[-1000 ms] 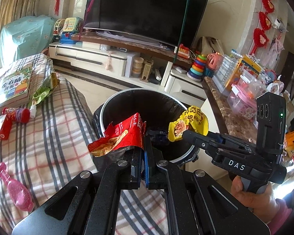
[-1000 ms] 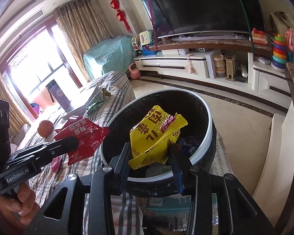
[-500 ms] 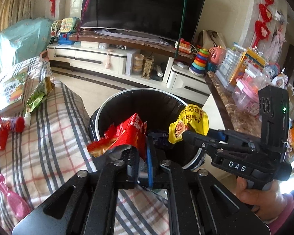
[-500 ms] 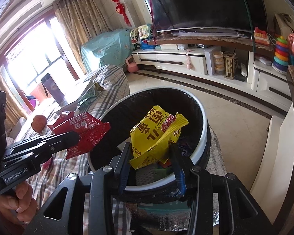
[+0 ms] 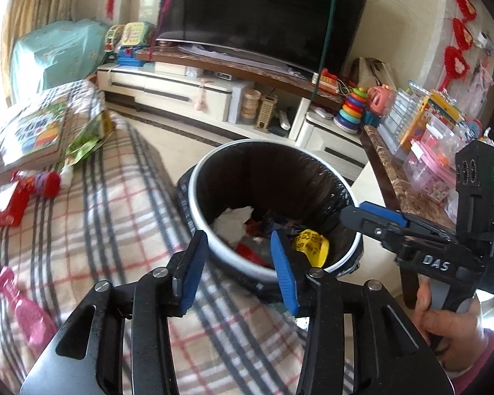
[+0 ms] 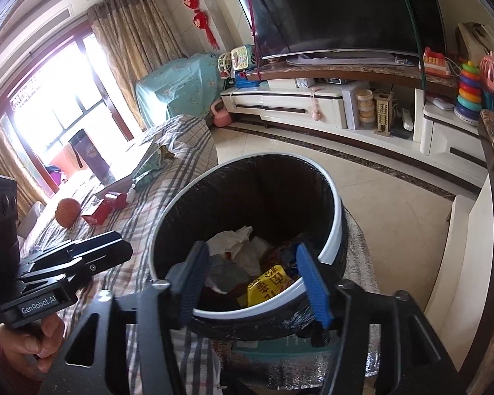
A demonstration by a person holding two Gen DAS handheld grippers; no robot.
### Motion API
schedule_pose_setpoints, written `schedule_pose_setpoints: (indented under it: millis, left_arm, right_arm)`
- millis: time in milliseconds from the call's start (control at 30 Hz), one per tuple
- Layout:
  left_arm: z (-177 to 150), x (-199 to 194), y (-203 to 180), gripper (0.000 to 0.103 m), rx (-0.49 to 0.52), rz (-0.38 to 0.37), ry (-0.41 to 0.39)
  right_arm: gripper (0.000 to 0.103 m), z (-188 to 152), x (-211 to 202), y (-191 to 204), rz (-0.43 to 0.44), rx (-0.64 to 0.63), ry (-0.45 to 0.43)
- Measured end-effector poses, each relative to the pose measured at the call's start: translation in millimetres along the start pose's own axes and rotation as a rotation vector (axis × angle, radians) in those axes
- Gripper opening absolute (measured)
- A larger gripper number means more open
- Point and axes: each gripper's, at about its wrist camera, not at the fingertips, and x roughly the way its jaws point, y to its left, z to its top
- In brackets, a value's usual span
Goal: Collect trash
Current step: 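Open both tools to drop the chip bag and packet into the bin, then move both open tools back toward the pink bottle on the bed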
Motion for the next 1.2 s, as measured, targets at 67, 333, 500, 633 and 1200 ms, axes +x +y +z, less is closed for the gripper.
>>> schedule_pose_setpoints:
  millis: [67, 333, 500, 633, 1200]
  left_arm:
    - [-6, -5, 9, 0.04, -0.029, 0.009, 0.002]
    - [-30, -27, 40, 0.045, -0.125, 0.05, -0.005]
    - [-45, -42, 58, 0.046, -0.161, 0.077, -0.012]
    - [-58, -55, 75, 0.046, -0.197, 0.105, -0.018]
    - [-97, -104, 153, 0.049, -0.34, 0.219, -0.048]
  right_arm:
    - [0.073, -2, -3, 3, 0.007, 0.003, -0.011]
    - [0.084, -6, -6, 19, 0.036, 0.011, -0.014]
    - [0.086, -11, -7, 34, 0.058, 0.002, -0.017]
    - [0.087, -15, -6, 49, 0.083, -0.016, -0.013]
    - [0.087, -44, 27, 140, 0.227, -0.151, 0.077]
